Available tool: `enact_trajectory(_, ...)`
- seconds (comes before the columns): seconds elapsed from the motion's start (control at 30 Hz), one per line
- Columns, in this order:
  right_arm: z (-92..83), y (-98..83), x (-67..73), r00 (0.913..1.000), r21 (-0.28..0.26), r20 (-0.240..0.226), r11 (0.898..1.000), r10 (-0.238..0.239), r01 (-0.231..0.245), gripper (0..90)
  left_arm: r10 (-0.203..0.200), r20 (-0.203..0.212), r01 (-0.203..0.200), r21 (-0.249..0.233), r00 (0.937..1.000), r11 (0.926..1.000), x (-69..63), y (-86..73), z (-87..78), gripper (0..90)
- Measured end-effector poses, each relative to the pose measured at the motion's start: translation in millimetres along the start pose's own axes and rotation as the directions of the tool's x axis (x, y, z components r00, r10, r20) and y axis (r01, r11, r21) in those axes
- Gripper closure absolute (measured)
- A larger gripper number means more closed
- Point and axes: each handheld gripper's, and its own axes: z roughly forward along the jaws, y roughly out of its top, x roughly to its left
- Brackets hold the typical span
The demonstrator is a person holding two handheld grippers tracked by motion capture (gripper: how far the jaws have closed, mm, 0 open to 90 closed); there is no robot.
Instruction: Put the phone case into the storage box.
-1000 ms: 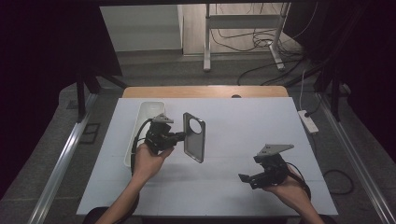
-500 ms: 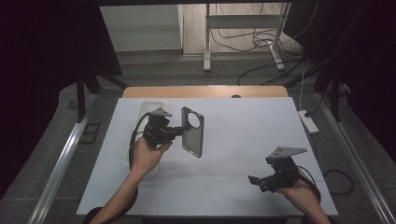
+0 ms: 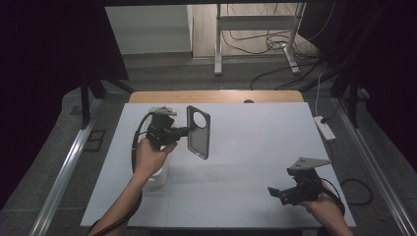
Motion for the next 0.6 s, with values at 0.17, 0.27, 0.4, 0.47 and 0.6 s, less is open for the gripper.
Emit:
enact_trajectory(0.17,-5.4,-2.9,-3.1,0.9998,-0.016,0.009,1.000,0.020,-0.020,0.0,-0.006,-0.018,0.006,-0.003,0.9998,1.0000,4.8,3.7,-4.3,89.1)
enact_trajectory(0.27,-8.1,-3.7,-4.9,0.9993,-0.020,0.020,0.999,0.031,-0.031,0.0,-0.010,-0.031,0.010,-0.006,0.9995,0.9999,8.1,5.6,-7.5,89.1)
enact_trajectory(0.4,-11.1,-7.3,-7.1,0.9986,-0.023,0.033,0.999,0.042,-0.041,0.0,-0.020,-0.048,0.020,-0.009,0.9987,0.9998,13.6,6.6,-11.6,89.1)
enact_trajectory(0.47,-13.7,-9.4,-8.9,0.9977,-0.023,0.044,0.998,0.051,-0.050,0.0,-0.029,-0.052,0.028,-0.013,0.9982,0.9995,16.8,6.8,-13.5,89.1)
enact_trajectory(0.6,-19.4,-13.6,-12.7,0.9960,-0.033,0.063,0.998,0.064,-0.062,0.0,-0.042,-0.067,0.041,-0.018,0.9968,0.9990,23.8,8.5,-18.6,89.1)
